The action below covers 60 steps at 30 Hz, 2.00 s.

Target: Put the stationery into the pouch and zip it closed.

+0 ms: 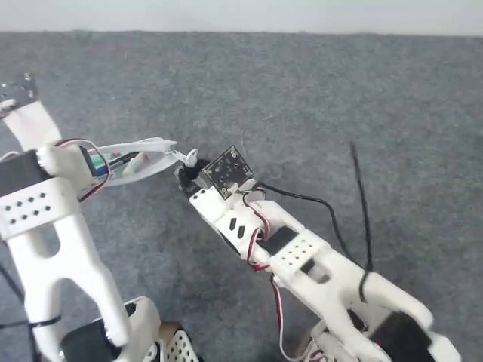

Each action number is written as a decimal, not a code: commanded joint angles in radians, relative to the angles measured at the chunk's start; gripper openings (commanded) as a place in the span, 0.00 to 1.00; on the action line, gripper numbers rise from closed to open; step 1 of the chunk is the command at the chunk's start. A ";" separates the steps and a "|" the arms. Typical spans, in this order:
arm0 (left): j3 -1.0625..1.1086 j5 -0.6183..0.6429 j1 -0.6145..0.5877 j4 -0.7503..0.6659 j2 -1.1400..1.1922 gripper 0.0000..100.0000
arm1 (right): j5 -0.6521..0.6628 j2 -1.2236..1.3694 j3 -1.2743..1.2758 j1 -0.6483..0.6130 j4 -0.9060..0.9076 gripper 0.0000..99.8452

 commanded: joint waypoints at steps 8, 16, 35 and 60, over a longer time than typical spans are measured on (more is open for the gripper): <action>-0.004 0.006 0.014 -0.028 -0.002 0.01 | 0.160 -0.277 0.055 -0.084 0.314 0.00; -0.012 -0.029 0.058 -0.035 -0.003 0.01 | 0.324 -0.432 0.213 -0.182 0.358 0.00; 0.039 -0.044 0.311 -0.043 -0.334 0.24 | 0.376 -0.848 0.420 -0.323 0.455 0.00; -0.096 -0.281 0.667 0.087 -0.399 0.24 | 0.368 -1.400 0.489 -0.329 0.662 0.00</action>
